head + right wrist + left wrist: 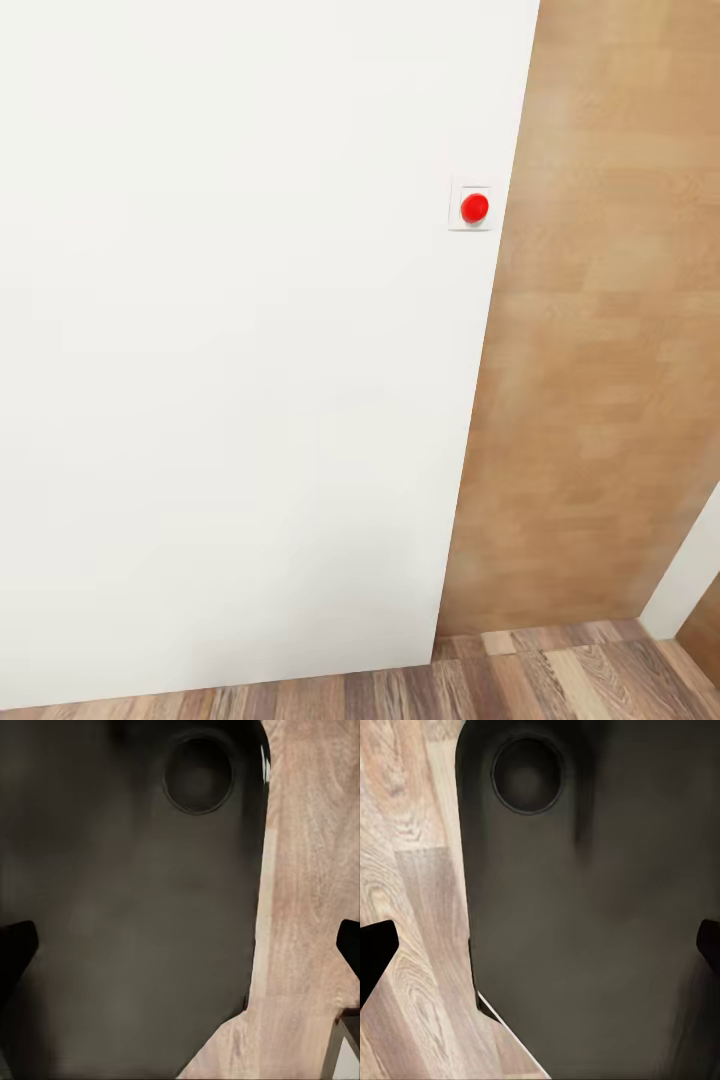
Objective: Put all the toys in the child's room - the three board games (two on the bed and one on the table), the two jigsaw puzzles on the table, and the tennis ball on the table - inside the toy box on the table in the child's room.
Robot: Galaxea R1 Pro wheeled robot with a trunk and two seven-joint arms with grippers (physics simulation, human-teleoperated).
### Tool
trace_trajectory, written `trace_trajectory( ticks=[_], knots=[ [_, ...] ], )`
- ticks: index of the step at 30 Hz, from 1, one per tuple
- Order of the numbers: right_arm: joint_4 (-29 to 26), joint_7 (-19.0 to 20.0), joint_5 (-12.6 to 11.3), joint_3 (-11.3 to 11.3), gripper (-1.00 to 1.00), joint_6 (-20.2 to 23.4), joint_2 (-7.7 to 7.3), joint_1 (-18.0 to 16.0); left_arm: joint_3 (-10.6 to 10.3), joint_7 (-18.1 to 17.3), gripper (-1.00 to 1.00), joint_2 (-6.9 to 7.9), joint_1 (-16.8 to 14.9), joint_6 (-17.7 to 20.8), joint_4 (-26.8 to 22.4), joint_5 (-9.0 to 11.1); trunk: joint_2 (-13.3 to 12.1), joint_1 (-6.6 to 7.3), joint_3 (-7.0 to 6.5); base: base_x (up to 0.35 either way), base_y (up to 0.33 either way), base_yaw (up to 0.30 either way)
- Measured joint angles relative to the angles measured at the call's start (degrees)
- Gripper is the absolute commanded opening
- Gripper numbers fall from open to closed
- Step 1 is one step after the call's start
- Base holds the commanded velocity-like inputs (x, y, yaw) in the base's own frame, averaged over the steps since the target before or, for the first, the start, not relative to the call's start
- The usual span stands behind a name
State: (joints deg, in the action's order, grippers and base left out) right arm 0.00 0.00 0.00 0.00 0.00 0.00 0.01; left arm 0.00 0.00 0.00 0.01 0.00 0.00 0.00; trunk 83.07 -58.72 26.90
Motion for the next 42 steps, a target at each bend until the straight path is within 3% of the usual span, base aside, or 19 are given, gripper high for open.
trace_trajectory(
  ticks=[4,13,21,38,42],
  knots=[
    [0.0,-0.2,-0.1,0.0,1.0,-0.5,1.19,0.0,-0.1,-0.1,1.0,-1.13,0.0,-0.2,-0.2,0.0,0.0,0.0,-0.01,0.0,0.0,0.0],
    [0.0,-0.2,-0.1,-0.1,1.0,0.0,2.23,0.0,-0.1,-0.1,1.0,-1.35,0.0,0.4,-0.2,0.2,0.0,0.0,0.0,0.0,0.0,0.0],
    [0.0,-0.2,-0.1,0.0,1.0,0.1,2.42,0.0,0.0,-0.1,1.0,-1.32,0.0,0.5,-0.2,0.2,0.0,-0.01,0.0,-0.023,-0.007,0.053],
    [0.1,-0.2,-0.1,-0.1,1.0,0.0,2.45,0.0,-0.2,-0.1,1.0,-1.4,0.0,0.4,-0.2,0.3,0.0,0.0,0.0,-0.019,-0.011,0.262],
    [0.0,-0.2,-0.1,-0.1,1.0,0.0,2.45,0.0,-0.3,-0.1,1.0,-1.4,0.0,0.4,-0.2,0.2,-1.6,0.87,-0.72,-0.001,0.0,0.221]
  ],
)
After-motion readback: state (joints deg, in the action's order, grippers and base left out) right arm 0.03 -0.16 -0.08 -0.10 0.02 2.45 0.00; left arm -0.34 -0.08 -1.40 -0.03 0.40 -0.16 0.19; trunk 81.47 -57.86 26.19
